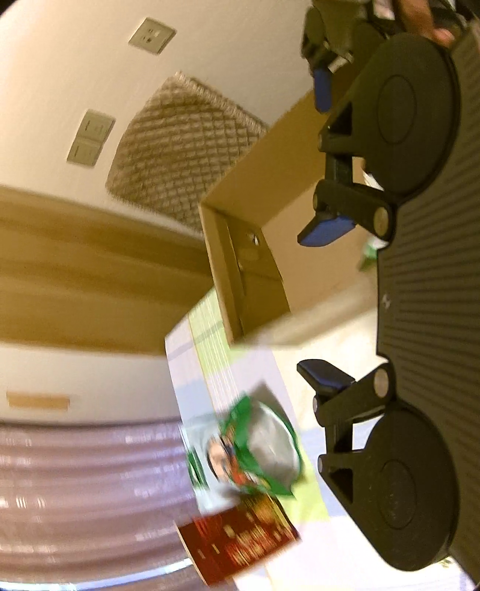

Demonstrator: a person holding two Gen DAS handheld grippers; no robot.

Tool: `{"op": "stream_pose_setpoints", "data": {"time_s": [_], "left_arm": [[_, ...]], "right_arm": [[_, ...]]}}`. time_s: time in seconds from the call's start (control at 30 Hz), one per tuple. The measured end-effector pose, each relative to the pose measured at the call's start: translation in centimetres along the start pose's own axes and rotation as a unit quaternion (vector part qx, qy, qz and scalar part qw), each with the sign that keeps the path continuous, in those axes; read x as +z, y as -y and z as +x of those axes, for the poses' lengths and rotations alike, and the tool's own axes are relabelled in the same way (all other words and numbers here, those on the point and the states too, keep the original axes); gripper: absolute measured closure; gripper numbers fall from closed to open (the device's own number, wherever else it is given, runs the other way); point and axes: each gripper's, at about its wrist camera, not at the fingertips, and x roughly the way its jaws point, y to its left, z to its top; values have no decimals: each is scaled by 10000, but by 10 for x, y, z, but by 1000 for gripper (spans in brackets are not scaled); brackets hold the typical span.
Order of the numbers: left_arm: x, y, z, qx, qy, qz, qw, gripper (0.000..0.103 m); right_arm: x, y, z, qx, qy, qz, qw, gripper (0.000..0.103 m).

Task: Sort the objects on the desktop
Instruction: 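Lower the white plug adapter into the cardboard box and open the right tool, then move both open tools back over the remaining table objects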

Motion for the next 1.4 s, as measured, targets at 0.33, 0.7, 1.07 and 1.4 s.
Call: {"op": "stream_pose_setpoints", "data": {"time_s": [0.33, 0.7, 1.07, 1.4], "left_arm": [[-71, -58, -64, 786, -143, -836, 9933, 11], [-151, -103, -145, 954, -304, -883, 9910, 1], [-249, -136, -214, 1025, -681, -835, 9889, 1], [-279, -131, -227, 945, -849, -921, 9876, 1]], "right_arm": [[-20, -34, -33, 315, 223, 248, 9989, 0], [-73, -126, -102, 156, 740, 249, 9968, 0], [-157, -203, -112, -35, 47, 280, 9996, 0], [-184, -204, -99, -47, -452, 73, 9989, 0]]}}
